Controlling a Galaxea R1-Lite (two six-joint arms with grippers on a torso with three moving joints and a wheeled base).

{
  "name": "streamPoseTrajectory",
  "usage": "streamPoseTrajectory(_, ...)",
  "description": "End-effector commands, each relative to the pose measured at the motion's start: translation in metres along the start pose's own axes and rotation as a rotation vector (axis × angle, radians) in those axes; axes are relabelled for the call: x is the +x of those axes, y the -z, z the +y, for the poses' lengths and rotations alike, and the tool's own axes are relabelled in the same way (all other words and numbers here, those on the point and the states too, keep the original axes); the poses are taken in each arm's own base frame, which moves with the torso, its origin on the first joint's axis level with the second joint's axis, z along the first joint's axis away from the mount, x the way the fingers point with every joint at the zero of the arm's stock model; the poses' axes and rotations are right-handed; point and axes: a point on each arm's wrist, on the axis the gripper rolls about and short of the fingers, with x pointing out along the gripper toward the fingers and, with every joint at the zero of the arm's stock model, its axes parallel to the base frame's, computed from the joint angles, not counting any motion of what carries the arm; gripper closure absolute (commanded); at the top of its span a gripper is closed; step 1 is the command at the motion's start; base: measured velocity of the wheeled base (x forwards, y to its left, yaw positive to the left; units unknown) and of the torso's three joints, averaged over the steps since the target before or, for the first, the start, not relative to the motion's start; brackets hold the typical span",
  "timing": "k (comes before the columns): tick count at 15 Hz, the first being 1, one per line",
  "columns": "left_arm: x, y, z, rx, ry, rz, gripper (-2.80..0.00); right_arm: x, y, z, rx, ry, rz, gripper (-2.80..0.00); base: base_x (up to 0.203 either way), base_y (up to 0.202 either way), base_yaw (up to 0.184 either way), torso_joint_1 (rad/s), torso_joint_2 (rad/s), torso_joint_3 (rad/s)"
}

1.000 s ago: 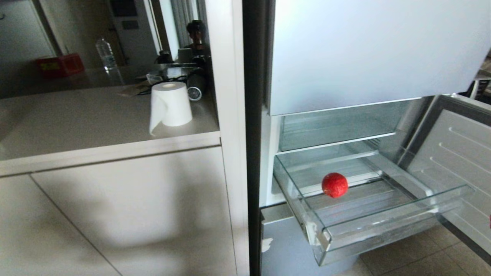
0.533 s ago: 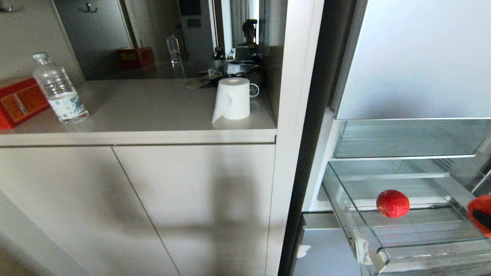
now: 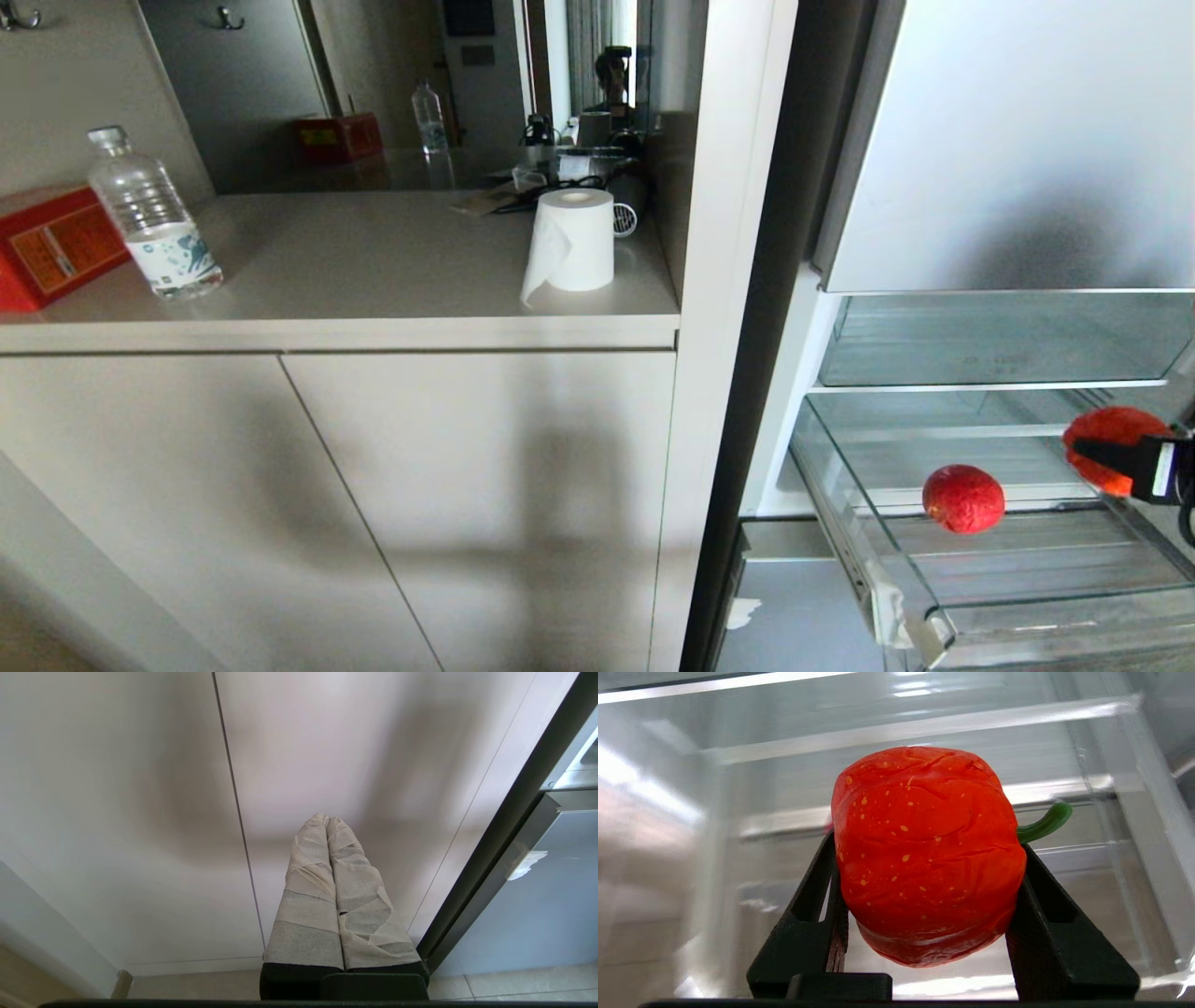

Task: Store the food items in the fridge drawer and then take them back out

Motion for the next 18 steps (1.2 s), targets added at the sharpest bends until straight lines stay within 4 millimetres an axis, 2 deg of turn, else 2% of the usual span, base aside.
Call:
streamPoseTrajectory(1,0.0,0.0,0.0,0.0,0.0,0.0,0.0,0.039,0.008,-0.01,0.024,0.009,0.087,0.0,0.0,0.0,0.0,0.0,0.0,0.0)
streamPoseTrajectory(8,0.0,0.0,0.0,0.0,0.0,0.0,0.0,0.106,0.024,-0.029,0.09,0.016,0.197,0.0,0.0,0.0,0.0,0.0,0.0,0.0)
streamPoseTrajectory(9,0.0,0.0,0.0,0.0,0.0,0.0,0.0,0.113,0.022,-0.032,0.1,0.018,0.192,-2.8,0.0,0.0,0.0,0.0,0.0,0.0)
streamPoseTrajectory(12,0.0,0.0,0.0,0.0,0.0,0.0,0.0,0.12,0.016,-0.034,0.127,0.022,0.176,-2.8,0.0,0.0,0.0,0.0,0.0,0.0)
streamPoseTrajectory(15,0.0,0.0,0.0,0.0,0.0,0.0,0.0,0.111,0.01,-0.032,0.138,0.025,0.154,-2.8,0.0,0.0,0.0,0.0,0.0,0.0)
streamPoseTrajectory(16,0.0,0.0,0.0,0.0,0.0,0.0,0.0,0.1,0.003,-0.03,0.144,0.028,0.127,0.0,0.0,0.0,0.0,0.0,0.0,0.0)
streamPoseTrajectory(18,0.0,0.0,0.0,0.0,0.0,0.0,0.0,0.065,-0.011,-0.023,0.147,0.037,0.053,0.0,0.0,0.0,0.0,0.0,0.0,0.0)
